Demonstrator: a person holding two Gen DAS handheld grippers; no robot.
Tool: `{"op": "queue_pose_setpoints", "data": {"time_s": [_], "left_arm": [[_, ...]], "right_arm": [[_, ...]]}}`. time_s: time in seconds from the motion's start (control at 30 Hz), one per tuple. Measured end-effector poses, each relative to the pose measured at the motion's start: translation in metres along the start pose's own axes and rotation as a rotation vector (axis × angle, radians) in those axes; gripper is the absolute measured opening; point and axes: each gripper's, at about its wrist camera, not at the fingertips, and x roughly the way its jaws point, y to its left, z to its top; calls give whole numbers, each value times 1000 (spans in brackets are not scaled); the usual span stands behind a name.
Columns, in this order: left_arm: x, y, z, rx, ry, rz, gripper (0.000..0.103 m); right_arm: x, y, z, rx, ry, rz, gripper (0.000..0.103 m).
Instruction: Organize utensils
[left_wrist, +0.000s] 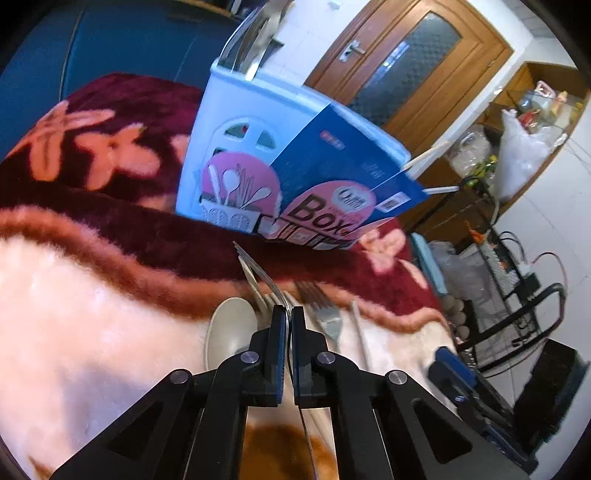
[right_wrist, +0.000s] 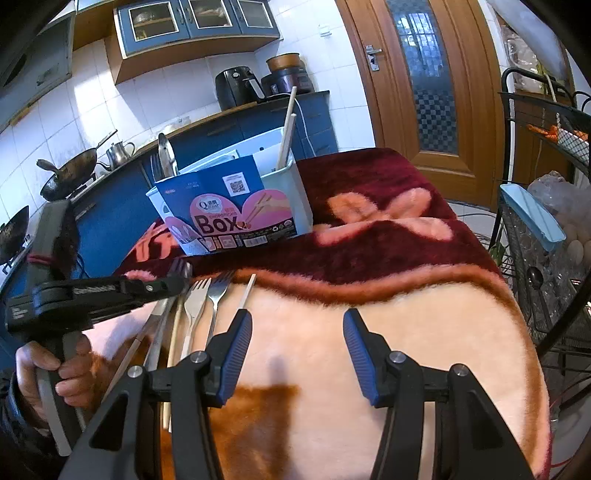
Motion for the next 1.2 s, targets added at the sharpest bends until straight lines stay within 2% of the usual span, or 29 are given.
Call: {"op": "queue_pose_setpoints", "data": {"time_s": [0.1,0.23,0.3,0.43,0.63,0.8,0.9,1.07,1.2], "left_arm": [[-13,-2,1,-10,-16,-68,2],[-32,-2,1,-4,-48,-107,2],[-36,1,2,-7,-50,-118,2],[-39,8,1,-6,-23,-89,2],[-54,25,-3,-5,12,-112,2],[-55,38,-5,25,79,-66,4],[-53,49,-9,7,115,-55,4],[-52,56,-13,-20,118,-58,5],[-58,51,-9,22,90,35,5]], "right_arm": [[0,3,0,-4,4,5,55],[1,10,0,-17,7,13,55],[1,14,0,-25,9,22,55],[1,26,0,-50,13,40,55],[6,39,-1,-75,32,70,55],[9,50,-3,-86,52,100,55],[10,57,-5,-107,60,110,55],[14,66,-7,-121,82,130,55],[14,68,-6,-125,81,123,55]]}}
